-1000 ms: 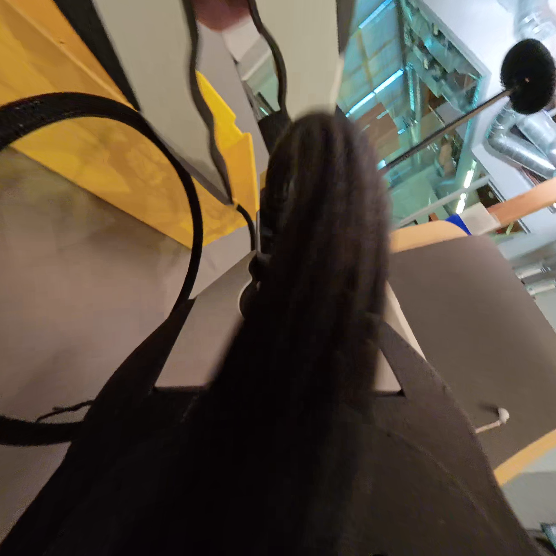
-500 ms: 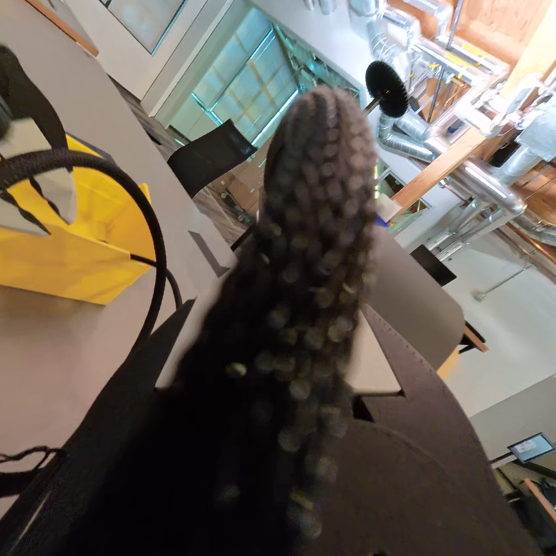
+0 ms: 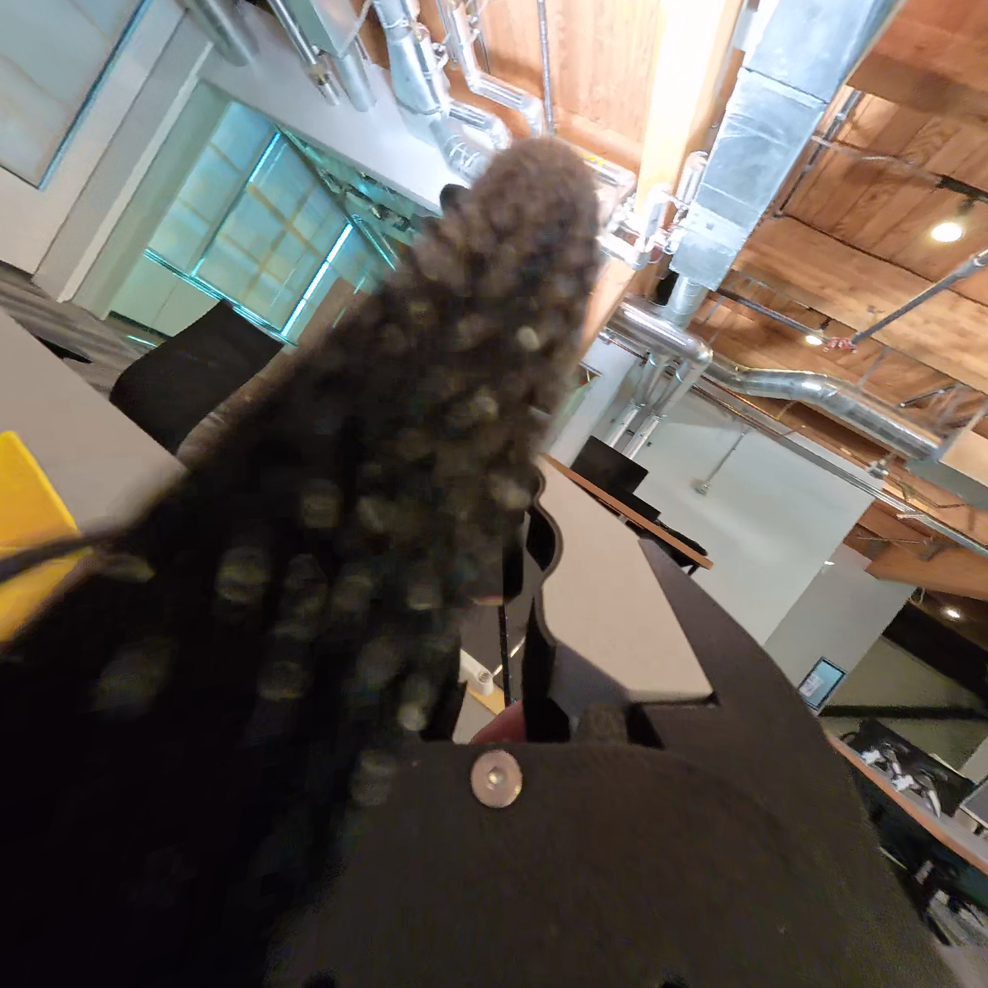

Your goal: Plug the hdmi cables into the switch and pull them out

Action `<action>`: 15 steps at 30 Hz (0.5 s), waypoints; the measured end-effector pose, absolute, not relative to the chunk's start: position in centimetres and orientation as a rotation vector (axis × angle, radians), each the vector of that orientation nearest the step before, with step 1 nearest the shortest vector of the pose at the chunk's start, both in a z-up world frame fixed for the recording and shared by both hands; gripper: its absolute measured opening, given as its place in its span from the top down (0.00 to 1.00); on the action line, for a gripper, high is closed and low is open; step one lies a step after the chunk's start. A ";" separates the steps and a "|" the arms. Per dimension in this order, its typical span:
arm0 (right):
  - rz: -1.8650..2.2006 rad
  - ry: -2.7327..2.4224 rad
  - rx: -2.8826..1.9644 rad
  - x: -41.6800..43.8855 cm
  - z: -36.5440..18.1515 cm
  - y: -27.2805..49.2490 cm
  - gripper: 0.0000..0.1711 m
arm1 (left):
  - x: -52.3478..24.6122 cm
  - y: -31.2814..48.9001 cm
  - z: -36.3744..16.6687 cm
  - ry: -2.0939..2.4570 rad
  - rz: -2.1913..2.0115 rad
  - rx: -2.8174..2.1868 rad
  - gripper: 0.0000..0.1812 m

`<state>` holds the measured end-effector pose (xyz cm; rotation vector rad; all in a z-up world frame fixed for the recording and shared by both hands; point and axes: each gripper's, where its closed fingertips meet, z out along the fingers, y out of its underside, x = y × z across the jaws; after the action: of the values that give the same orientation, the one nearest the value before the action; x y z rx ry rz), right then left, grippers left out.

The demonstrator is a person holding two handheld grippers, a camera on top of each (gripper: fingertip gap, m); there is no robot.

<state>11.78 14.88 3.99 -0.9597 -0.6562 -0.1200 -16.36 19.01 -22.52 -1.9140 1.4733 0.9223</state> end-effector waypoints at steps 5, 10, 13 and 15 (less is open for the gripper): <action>-0.134 -0.704 -1.047 12.3 2.1 15.7 0.91 | -18.5 20.0 -22.4 1.424 0.952 -1.924 0.97; -0.196 -0.786 -1.204 11.0 -3.2 17.9 0.91 | -20.8 21.2 -22.2 1.360 1.003 -1.961 0.95; -0.263 -0.774 -1.272 10.8 -5.9 19.5 0.90 | -21.6 21.9 -21.0 1.275 1.003 -1.976 0.76; -0.331 -0.807 -1.318 10.4 -8.3 20.3 0.90 | -19.8 21.5 -19.8 1.246 0.903 -1.948 0.74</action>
<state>10.35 20.34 -8.26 -1.3181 -0.8066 -0.3309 -19.76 21.54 -19.76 -1.9476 1.2456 0.9027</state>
